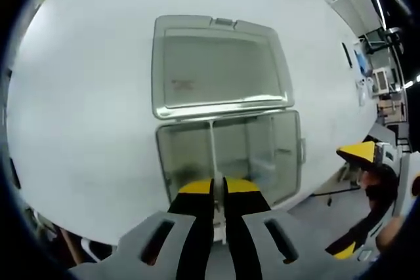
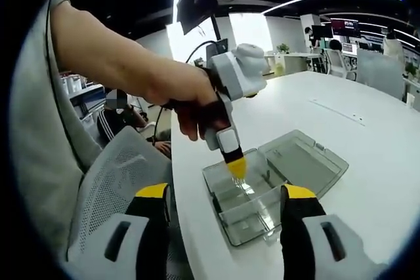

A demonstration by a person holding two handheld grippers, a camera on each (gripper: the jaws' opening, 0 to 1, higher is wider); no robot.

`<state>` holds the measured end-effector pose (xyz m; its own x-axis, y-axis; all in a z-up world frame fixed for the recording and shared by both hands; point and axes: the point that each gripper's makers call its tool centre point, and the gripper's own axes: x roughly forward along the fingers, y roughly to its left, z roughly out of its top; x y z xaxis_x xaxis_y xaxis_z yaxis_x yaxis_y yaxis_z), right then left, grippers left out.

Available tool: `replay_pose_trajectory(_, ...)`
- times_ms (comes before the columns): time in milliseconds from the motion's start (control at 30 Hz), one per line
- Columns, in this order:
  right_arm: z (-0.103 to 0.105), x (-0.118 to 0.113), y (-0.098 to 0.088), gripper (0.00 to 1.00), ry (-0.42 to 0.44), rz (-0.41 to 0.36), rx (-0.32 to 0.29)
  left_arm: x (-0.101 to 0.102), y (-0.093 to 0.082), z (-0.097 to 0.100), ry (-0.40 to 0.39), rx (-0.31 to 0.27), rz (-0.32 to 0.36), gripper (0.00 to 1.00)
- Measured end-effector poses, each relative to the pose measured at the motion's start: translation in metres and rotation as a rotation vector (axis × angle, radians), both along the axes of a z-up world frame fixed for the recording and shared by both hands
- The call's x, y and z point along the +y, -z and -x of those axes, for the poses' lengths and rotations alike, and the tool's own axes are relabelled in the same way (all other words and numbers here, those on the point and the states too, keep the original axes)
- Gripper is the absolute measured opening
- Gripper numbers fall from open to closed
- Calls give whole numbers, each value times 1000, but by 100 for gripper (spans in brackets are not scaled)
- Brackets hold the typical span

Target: Insert the divider into the dual guide fixture by aligning both edges with the guide slots and pushing it downward to the bottom, including one-sided entry, uneven engagement, binding, and posture correction.

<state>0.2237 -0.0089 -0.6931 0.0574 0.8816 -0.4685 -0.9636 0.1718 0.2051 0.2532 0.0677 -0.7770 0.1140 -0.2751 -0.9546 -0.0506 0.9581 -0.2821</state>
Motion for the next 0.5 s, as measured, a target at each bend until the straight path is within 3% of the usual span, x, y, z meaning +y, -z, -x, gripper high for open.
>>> replay_pose_trajectory(500, 0, -1, 1, 65, 5, -1, 3, -2, 1, 0, 34, -4, -36, 2)
